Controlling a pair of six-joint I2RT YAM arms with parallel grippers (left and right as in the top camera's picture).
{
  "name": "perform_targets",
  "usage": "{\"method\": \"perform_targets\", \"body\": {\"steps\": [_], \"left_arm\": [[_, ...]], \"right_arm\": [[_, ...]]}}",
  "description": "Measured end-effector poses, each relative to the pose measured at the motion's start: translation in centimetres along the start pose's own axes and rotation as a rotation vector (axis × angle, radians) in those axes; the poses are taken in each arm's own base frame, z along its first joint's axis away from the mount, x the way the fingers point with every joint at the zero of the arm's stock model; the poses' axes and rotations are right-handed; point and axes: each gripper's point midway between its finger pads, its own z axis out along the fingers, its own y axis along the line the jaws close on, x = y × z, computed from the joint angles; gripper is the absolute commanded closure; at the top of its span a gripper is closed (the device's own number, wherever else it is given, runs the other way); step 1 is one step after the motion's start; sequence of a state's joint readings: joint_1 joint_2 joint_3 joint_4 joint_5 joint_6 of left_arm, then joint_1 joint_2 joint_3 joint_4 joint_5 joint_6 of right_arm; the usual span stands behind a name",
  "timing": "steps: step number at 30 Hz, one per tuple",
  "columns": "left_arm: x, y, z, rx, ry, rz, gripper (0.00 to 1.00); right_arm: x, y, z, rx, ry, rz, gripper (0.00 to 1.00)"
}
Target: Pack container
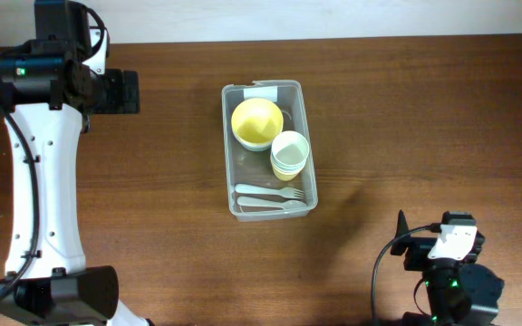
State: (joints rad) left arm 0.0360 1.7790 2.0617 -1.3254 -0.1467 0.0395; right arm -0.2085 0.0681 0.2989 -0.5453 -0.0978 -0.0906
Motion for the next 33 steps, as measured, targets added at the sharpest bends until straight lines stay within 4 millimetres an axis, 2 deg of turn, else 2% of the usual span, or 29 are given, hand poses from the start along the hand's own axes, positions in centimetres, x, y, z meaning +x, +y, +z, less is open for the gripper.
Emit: {"method": "perform_targets", "body": {"steps": [6,15,33], "left_arm": [[0.0,0.0,0.0,0.000,0.000,0.000,0.00],[0.0,0.0,0.0,0.000,0.000,0.000,0.00],[0.0,0.0,0.0,0.000,0.000,0.000,0.00]], "right_arm": [[3.1,0.4,1.1,-0.019,0.041,0.005,0.01],[5.2,0.7,1.8,-0.029,0.089,0.010,0.01],[5.2,0.7,1.8,-0.031,0.088,0.010,0.01]]}}
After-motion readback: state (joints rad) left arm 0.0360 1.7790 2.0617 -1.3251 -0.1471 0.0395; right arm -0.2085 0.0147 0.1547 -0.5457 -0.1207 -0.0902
